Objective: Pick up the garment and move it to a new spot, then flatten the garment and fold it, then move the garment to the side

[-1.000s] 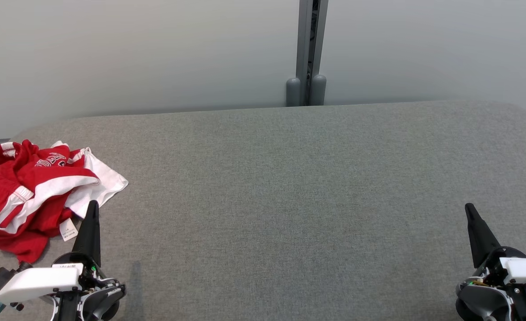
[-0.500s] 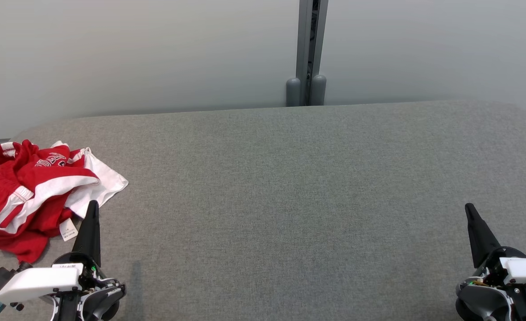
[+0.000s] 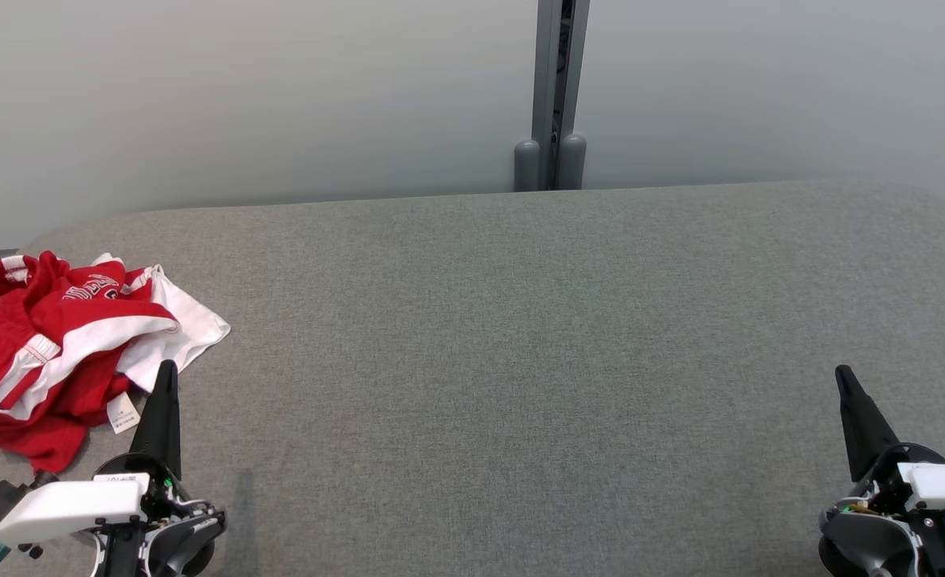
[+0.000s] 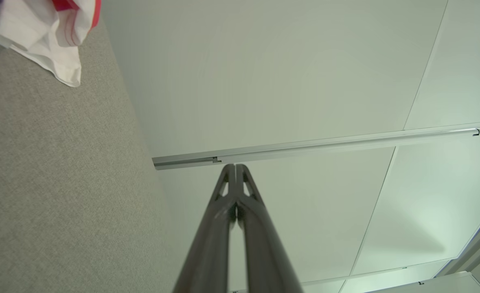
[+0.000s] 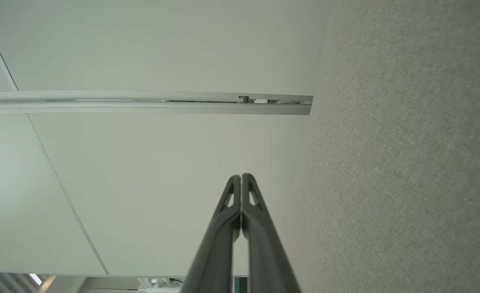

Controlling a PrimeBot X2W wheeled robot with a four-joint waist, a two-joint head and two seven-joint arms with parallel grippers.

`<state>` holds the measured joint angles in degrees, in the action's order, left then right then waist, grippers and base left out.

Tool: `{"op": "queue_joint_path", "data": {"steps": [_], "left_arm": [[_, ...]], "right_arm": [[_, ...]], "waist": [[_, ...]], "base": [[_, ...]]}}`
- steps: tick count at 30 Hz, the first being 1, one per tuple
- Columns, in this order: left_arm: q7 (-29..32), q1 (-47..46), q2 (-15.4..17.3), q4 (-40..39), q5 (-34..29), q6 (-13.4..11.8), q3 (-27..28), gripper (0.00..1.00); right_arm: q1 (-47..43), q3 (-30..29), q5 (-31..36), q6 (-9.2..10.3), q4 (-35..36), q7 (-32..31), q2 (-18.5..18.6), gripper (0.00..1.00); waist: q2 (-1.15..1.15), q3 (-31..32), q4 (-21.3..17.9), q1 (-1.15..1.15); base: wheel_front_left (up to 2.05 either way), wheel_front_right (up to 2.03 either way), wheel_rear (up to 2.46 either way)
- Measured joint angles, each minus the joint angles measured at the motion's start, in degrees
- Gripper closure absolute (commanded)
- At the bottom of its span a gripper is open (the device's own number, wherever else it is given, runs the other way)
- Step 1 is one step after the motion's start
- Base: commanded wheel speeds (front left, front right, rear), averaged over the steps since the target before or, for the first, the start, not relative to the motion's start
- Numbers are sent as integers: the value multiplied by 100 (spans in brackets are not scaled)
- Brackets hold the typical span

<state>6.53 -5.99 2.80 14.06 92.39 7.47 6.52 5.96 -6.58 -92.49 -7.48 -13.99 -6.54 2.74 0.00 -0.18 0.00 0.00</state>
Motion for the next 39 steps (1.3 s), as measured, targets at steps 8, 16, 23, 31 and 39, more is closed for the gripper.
{"op": "queue_joint_path", "data": {"steps": [8,16,23,31,39], "left_arm": [[0,0,0,0,0,0,0,100],[0,0,0,0,0,0,0,100],[0,0,-1,0,0,0,0,100],[0,0,-1,0,0,0,0,100],[0,0,-1,0,0,0,0,100]], "right_arm": [[0,0,0,0,0,0,0,100],[0,0,0,0,0,1,0,100],[0,-1,0,0,0,0,0,100],[0,0,0,0,0,0,0,100],[0,1,0,0,0,0,0,100]], "waist": [[0,0,0,0],[0,0,0,0],[0,0,0,0],[0,0,0,0],[0,0,0,0]], "base": [[0,0,0],[0,0,0],[0,0,0],[0,0,0],[0,0,0]]}}
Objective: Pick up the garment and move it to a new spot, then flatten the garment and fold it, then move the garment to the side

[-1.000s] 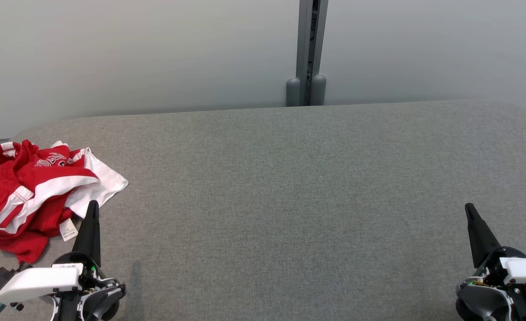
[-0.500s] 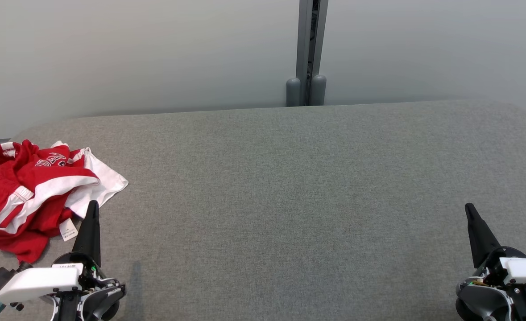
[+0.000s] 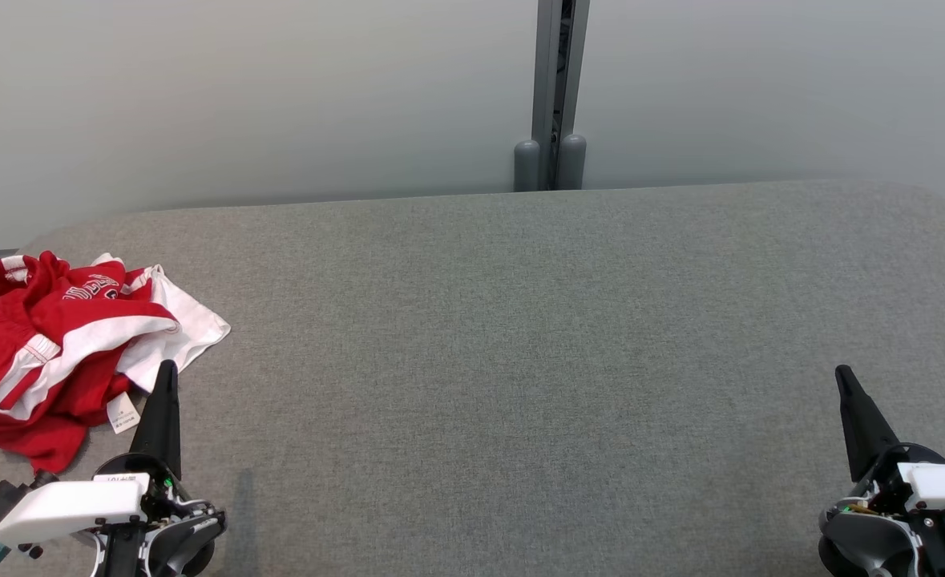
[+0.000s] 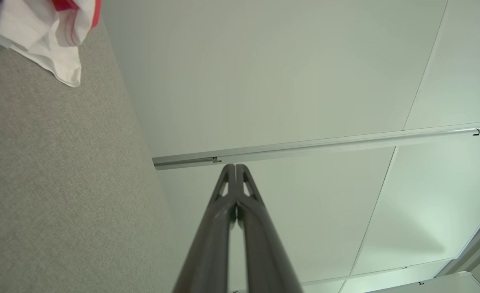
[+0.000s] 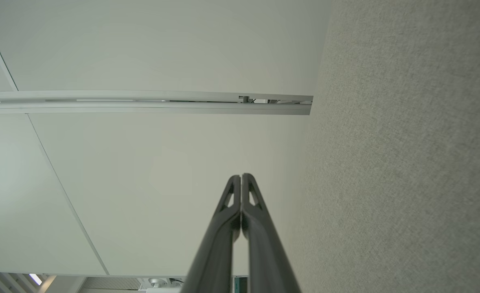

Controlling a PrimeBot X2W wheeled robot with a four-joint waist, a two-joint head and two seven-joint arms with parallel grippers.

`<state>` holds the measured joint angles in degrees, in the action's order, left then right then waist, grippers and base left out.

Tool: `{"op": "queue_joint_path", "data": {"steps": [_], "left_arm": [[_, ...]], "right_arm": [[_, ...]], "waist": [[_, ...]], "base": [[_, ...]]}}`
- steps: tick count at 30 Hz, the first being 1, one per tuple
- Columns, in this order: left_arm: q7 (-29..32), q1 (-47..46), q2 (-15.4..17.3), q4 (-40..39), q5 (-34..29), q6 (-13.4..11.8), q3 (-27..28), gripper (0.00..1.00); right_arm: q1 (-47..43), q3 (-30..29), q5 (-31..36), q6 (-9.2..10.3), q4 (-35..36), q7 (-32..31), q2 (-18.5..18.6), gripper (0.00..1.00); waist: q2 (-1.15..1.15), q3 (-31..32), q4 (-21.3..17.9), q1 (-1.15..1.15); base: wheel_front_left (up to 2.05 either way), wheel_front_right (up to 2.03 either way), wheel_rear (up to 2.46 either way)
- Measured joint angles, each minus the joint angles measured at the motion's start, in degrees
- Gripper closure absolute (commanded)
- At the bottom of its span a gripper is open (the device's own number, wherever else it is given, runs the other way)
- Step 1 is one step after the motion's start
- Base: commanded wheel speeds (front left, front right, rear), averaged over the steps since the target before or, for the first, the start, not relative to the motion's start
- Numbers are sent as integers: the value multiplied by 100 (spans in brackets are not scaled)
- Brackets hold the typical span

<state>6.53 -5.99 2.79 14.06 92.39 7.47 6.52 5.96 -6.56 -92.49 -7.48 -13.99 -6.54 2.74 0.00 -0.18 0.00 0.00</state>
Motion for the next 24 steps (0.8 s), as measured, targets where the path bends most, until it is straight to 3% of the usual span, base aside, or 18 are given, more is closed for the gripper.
{"op": "queue_joint_path", "data": {"steps": [7,8,24], "left_arm": [[0,0,0,0,0,0,0,100],[0,0,0,0,0,0,0,0],[-316,262,-75,-37,-65,-7,-88,0]], "right_arm": [[0,0,0,0,0,0,0,100],[0,-2,0,0,0,0,0,0],[-174,345,18,9,40,298,-91,0]], "waist": [[0,0,0,0],[0,0,0,0],[0,-20,-6,0]], "base": [[0,0,0],[0,0,0],[0,0,0]]}}
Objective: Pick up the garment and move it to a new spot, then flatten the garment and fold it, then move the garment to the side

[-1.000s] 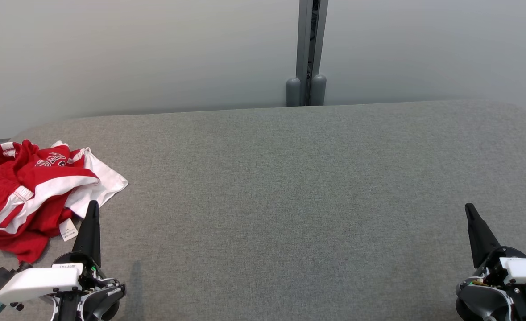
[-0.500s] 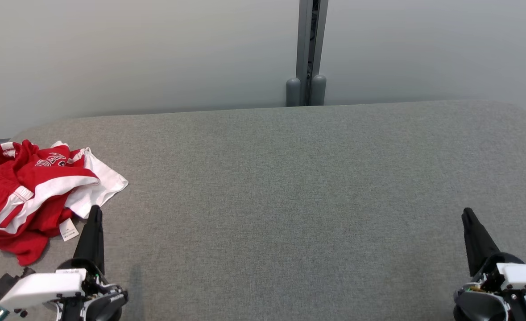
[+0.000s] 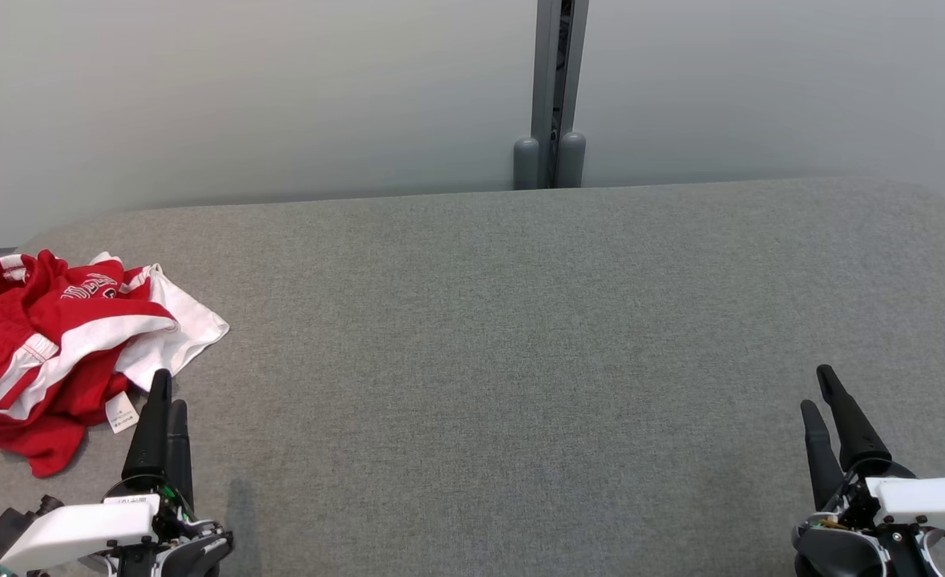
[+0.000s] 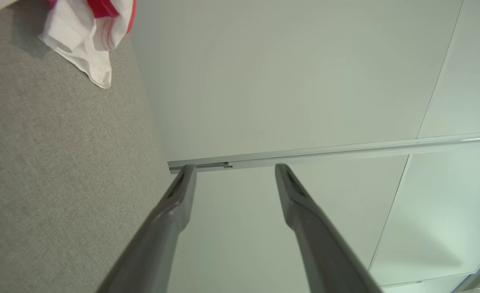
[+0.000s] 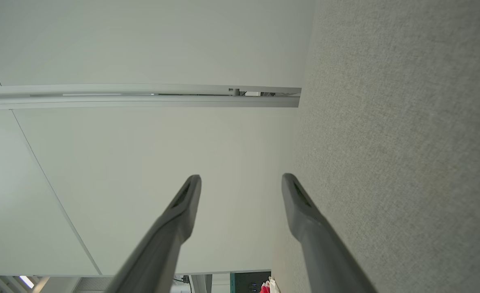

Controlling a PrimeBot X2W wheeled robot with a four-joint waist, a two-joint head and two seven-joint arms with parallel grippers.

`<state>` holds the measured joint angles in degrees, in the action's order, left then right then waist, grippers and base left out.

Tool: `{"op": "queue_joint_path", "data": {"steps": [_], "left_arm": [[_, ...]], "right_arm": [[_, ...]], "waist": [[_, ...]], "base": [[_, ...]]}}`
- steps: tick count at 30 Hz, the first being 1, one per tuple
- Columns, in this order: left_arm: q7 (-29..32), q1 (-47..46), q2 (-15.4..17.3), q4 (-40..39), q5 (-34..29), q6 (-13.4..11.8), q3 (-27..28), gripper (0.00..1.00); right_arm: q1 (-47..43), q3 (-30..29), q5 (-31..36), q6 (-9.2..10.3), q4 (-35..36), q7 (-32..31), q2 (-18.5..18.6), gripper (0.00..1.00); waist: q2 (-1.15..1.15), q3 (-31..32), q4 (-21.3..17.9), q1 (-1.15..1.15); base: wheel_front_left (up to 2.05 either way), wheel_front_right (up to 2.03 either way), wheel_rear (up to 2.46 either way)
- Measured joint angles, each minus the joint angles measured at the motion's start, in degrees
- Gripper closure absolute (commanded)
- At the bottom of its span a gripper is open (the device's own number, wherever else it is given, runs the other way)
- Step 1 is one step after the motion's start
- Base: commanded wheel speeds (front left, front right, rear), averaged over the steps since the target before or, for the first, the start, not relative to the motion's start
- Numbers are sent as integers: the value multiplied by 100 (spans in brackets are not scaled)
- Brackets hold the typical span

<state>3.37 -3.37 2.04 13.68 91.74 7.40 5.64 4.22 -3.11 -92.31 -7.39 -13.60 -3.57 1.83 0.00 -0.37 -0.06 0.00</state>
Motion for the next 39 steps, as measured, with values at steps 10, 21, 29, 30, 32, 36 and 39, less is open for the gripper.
{"op": "queue_joint_path", "data": {"steps": [10,21,29,30,32,36,39], "left_arm": [[-257,-1,8,-240,-436,0,-19,0],[-525,-1,19,-533,-1356,0,-127,0],[-692,2,24,-600,-2183,0,-166,0],[-702,3,26,-601,-2275,0,-164,0],[-749,15,27,-611,-2506,1,-159,0],[-816,63,32,-619,-3038,1,-149,0],[-868,64,33,-641,-3452,1,-152,0]], "right_arm": [[58,182,237,0,201,265,8,0],[147,364,1054,-1,394,523,21,0],[229,476,1827,-1,419,691,29,0],[229,487,1917,-1,419,713,29,0],[231,513,2138,-1,417,748,34,0],[266,567,2619,-1,410,823,68,0],[303,615,3019,-1,405,880,105,0]], "waist": [[0,-12,-11,0],[0,-43,-29,0],[0,-51,-46,0],[0,-52,-48,0],[0,-54,-52,0],[0,-56,-60,0],[0,-54,-63,0]], "base": [[0,0,0],[0,0,0],[0,0,0],[0,0,0],[0,0,0],[0,0,0],[0,0,0]]}}
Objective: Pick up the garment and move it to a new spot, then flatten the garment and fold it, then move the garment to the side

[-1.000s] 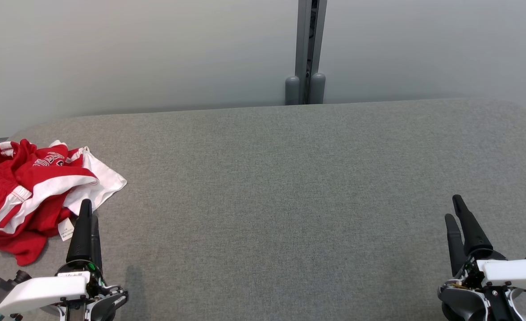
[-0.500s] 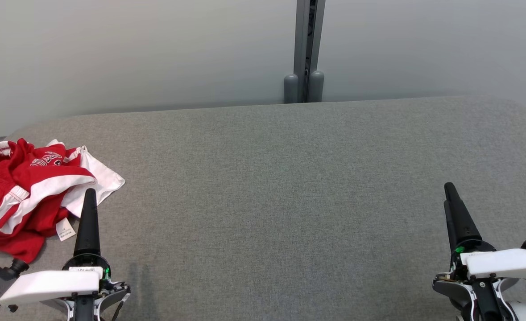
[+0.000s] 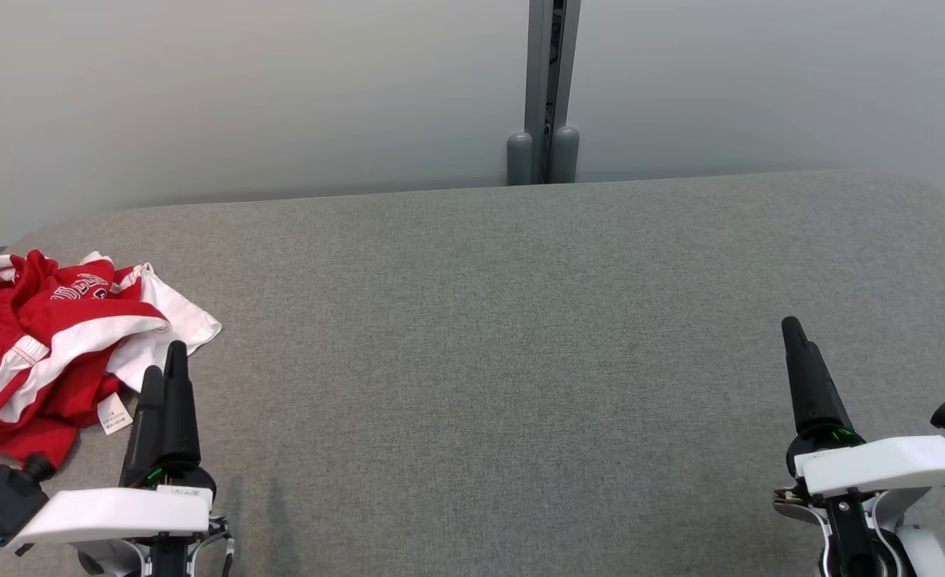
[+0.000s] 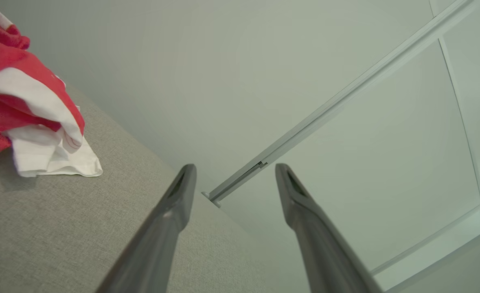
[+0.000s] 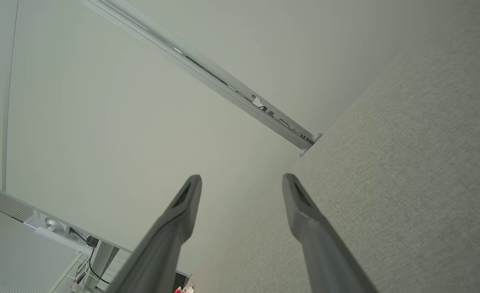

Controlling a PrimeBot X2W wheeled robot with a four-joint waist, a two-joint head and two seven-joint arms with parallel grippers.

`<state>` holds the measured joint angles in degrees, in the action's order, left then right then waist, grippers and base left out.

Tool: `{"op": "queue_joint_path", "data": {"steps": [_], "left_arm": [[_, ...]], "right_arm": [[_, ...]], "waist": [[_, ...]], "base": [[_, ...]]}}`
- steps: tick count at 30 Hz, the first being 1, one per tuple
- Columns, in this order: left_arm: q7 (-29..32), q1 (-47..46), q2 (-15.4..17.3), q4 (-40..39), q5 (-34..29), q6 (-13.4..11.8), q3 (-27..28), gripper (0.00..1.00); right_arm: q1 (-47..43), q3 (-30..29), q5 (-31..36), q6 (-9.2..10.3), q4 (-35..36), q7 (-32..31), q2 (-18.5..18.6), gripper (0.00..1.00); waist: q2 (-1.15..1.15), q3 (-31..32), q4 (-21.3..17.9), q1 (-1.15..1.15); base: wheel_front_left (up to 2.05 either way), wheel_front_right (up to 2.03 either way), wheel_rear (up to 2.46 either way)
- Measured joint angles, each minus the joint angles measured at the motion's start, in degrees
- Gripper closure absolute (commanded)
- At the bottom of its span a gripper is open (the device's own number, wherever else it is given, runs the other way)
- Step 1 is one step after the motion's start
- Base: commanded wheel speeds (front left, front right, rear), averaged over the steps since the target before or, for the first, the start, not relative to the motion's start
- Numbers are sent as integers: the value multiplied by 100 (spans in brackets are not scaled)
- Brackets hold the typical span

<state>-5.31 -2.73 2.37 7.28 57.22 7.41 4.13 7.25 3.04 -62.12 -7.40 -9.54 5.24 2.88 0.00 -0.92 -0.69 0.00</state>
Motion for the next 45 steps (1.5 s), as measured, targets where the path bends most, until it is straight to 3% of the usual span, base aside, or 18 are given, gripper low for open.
{"op": "queue_joint_path", "data": {"steps": [11,20,45], "left_arm": [[-181,102,8,-87,-1595,-125,21,0],[-307,134,12,-67,-2481,-280,-75,0],[-641,159,23,-36,-3804,-370,-162,0]], "right_arm": [[43,260,1412,0,-87,185,57,0],[73,339,2295,0,-264,319,57,0],[226,509,3766,-1,-527,644,52,0]], "waist": [[0,25,-20,0],[0,26,-49,0],[0,12,-102,0]], "base": [[0,0,0],[0,0,0],[0,0,0]]}}
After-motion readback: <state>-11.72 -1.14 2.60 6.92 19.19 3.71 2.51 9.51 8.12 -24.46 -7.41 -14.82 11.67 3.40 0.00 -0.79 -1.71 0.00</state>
